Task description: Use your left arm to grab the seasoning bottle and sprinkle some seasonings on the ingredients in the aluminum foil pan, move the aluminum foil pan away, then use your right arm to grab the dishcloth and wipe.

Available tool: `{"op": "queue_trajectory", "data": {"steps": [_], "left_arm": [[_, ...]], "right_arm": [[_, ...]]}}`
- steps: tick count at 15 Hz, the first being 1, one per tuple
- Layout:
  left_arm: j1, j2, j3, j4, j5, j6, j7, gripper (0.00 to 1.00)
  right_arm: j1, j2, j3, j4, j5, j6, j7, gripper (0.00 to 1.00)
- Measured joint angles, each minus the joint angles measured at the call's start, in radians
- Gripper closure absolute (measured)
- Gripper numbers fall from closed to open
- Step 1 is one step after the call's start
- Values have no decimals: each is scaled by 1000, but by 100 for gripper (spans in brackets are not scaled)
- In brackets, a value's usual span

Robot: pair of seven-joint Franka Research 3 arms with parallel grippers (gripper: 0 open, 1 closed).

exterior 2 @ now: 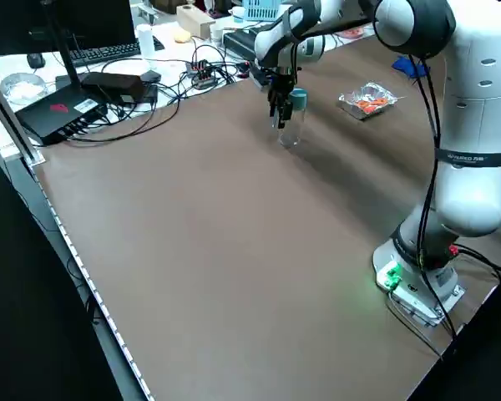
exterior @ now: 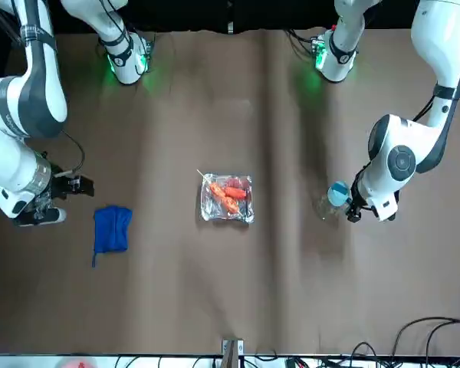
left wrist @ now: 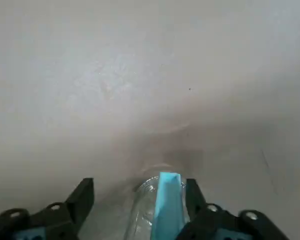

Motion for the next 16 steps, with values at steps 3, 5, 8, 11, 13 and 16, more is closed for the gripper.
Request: {"op": "queue_trajectory", "data": {"steps": [3,5,8,11,13,16], "left_arm": [[-1,0,-5,1,0,1,1,30],[-1,0,-10,2,0,1,1,50],[-1,0,-11,7,0,3,0,78],[-1,0,-11,19,0,3,0,78],[-1,0,-11,29,0,4,0,78],[-2,0,-12,39,0,4,-2,78]], "right_arm": [[0,0,0,0,0,-1,0,0],[0,0,0,0,0,-1,0,0],[0,0,0,0,0,-1,0,0],[0,0,0,0,0,-2,0,0],[0,0,0,0,0,-2,0,0],[0,0,0,0,0,-2,0,0]]}}
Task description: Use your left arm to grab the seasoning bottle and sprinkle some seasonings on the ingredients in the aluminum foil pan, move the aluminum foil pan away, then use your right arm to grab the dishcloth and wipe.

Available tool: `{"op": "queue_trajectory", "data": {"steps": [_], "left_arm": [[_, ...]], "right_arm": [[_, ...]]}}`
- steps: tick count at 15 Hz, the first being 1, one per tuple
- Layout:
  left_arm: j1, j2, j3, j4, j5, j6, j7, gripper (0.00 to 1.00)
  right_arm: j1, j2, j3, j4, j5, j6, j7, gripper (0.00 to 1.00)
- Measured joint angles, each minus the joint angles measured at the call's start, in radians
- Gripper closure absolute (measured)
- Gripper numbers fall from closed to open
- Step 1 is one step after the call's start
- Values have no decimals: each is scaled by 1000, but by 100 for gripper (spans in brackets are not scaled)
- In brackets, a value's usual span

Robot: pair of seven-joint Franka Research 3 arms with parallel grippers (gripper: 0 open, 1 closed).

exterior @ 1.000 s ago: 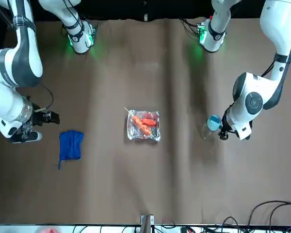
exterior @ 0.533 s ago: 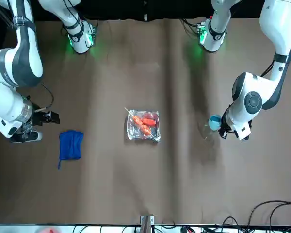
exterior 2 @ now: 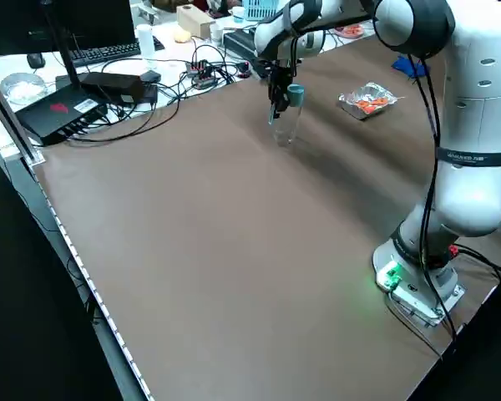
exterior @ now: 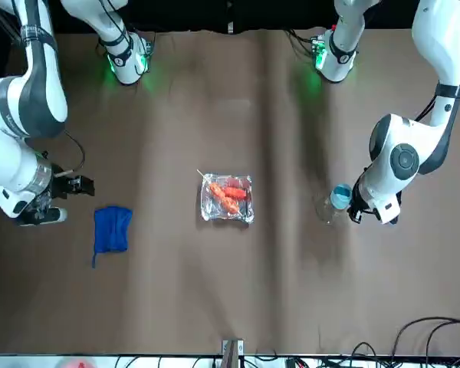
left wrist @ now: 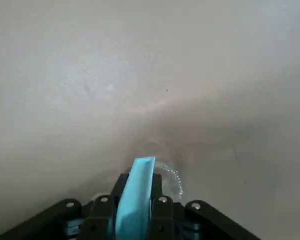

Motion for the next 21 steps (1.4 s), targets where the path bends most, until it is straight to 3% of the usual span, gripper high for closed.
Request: {"op": "queue_trajectory", "data": {"steps": [4,10,16,21], "left_arm": [[0,0,-13,45,-26,-24,-5,78],[-11,0,-90,172,-37,-210,-50,78],[-153,-4,-94,314,-37,-417,-169,78],[-254,-28,-94,342,-20,-485,-263,78]], "right_arm": [[0,0,0,0,0,0,0,0],[0,0,-1,0,0,0,0,0],[-1,0,-1,0,0,0,0,0],[-2,0,-2,0,0,0,0,0]]}}
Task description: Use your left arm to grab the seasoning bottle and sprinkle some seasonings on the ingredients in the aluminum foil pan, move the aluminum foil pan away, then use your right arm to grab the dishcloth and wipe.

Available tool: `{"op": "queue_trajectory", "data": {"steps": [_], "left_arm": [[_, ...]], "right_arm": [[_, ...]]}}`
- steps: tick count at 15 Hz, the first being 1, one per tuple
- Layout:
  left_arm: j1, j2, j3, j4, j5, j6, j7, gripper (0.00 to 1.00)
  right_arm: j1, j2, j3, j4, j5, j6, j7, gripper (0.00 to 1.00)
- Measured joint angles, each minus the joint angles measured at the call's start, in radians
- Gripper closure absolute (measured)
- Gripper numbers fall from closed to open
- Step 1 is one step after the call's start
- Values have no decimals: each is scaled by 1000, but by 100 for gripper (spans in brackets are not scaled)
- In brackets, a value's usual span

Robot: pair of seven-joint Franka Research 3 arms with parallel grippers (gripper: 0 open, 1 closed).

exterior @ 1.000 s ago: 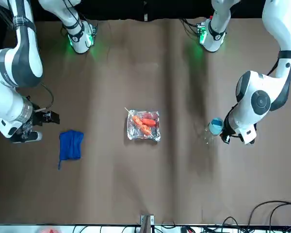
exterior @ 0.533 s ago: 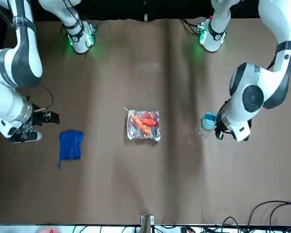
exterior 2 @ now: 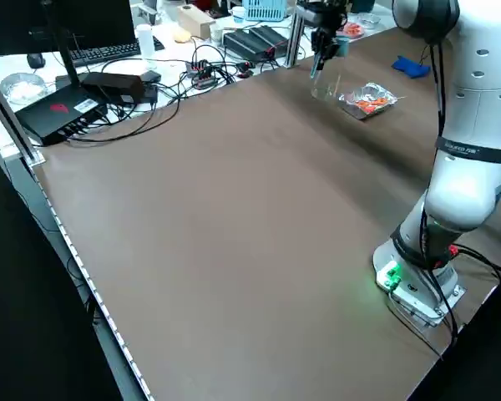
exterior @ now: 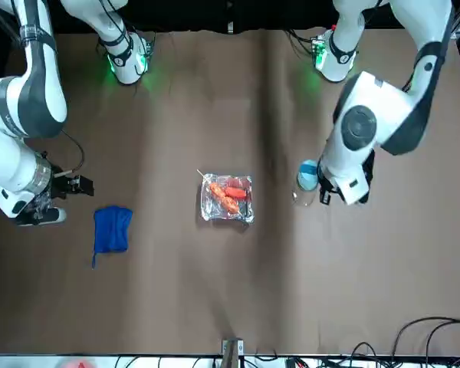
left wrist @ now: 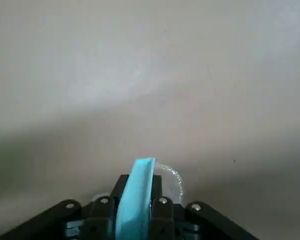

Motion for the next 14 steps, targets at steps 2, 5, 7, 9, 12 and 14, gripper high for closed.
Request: {"op": "queue_trajectory", "data": {"steps": [2,5,7,9,12,14], "left_arm": [[-38,-7,1,25,3,-47,-38,78],[-84,-12,2,45,4,-83,-99,78],[-107,-13,4,54,4,-85,-142,78],[-140,-13,30,77,4,-91,-167,78],[-253,-12,149,121,4,-94,-172,78],[-364,-10,262,150,4,-94,-172,78]], "right_arm": [[-1,0,0,0,0,0,0,0],[-1,0,0,0,0,0,0,0],[1,0,2,0,0,0,0,0],[6,4,4,-1,0,0,0,0],[14,12,5,-2,0,0,0,0],[14,12,5,-3,0,0,0,0]]}}
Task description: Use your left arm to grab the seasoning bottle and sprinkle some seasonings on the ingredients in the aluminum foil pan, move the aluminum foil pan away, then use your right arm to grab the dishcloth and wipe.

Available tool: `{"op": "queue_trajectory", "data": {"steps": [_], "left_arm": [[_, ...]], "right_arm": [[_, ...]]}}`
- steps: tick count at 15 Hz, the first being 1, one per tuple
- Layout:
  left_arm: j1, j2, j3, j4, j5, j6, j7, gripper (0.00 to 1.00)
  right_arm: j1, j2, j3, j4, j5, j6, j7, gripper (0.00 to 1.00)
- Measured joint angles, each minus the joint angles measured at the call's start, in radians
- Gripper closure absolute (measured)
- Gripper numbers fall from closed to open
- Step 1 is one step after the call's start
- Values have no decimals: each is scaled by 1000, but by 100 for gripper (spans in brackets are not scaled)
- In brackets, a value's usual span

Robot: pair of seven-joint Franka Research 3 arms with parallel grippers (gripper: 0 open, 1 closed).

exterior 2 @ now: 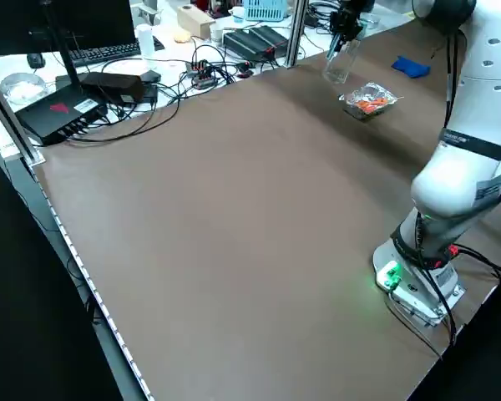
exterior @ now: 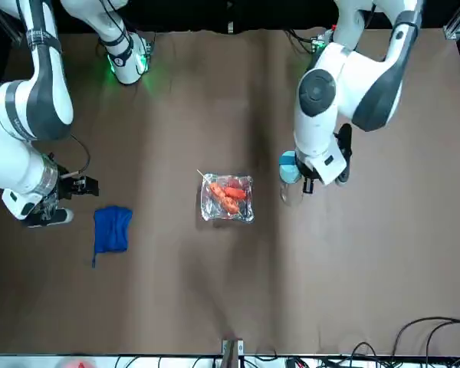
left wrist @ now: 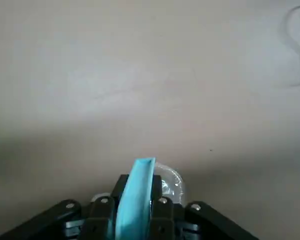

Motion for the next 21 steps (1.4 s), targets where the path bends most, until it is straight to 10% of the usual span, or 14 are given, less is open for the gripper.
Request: {"op": "queue_trajectory", "data": {"steps": [5,21], "left_arm": [[-344,79,321,88,0,32,-18,78],[-767,356,788,201,0,129,-215,78]], "right_arm": [[0,0,0,-3,0,0,0,0],[0,1,-1,-6,0,1,0,0]]}}
